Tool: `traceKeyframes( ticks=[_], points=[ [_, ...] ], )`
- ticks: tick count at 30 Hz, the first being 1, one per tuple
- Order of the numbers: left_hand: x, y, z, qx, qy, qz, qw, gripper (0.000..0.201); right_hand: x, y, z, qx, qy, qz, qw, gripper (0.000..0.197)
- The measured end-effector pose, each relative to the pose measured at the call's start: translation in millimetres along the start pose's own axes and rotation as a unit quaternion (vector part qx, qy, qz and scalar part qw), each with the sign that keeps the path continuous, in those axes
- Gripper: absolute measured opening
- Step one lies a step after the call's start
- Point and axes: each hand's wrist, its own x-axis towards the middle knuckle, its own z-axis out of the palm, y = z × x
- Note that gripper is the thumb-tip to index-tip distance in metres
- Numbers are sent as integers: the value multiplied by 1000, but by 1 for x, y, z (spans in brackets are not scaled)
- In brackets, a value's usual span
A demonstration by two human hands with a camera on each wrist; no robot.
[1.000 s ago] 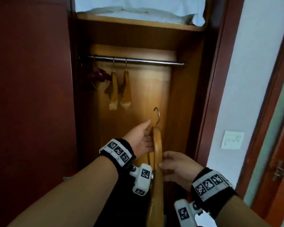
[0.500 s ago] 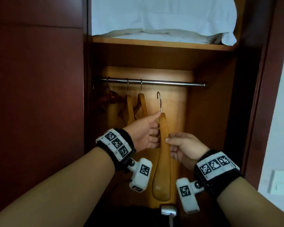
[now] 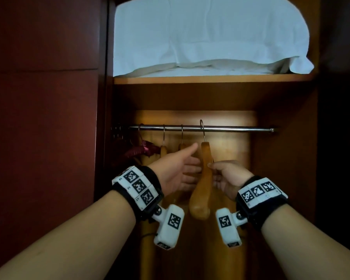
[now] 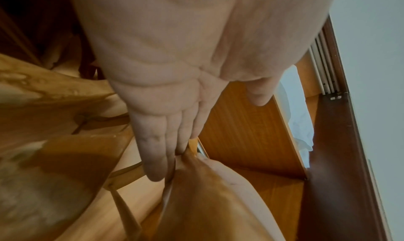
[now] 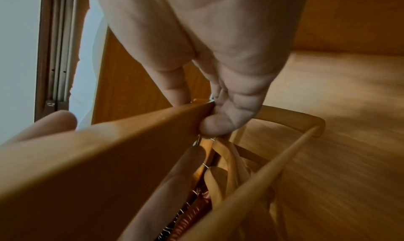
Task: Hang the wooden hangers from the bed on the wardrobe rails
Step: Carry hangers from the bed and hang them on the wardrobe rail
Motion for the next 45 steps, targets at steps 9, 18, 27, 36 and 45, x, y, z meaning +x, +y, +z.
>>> traceKeyframes(
  ticks=[9,18,27,36,45],
  points=[
    [19,3,-9,9,30,4,1000,79,48,2,-3,-28,3,5,1000,24],
    [32,-5,-12,40,44,-8,998,78,72,10,-4,-31,-2,26,999,24],
    [32,-17,-13,41,48,-22,998,80,76,25,-2,-35,-8,46,998,24],
    [26,-27,-8,16,57,-6,998,76,66,36,-3,-25,-20,42,999,19],
    [11,-39,-15,-15,117,35,992,60,43,44,-3,-80,11,45,996,14]
  ],
)
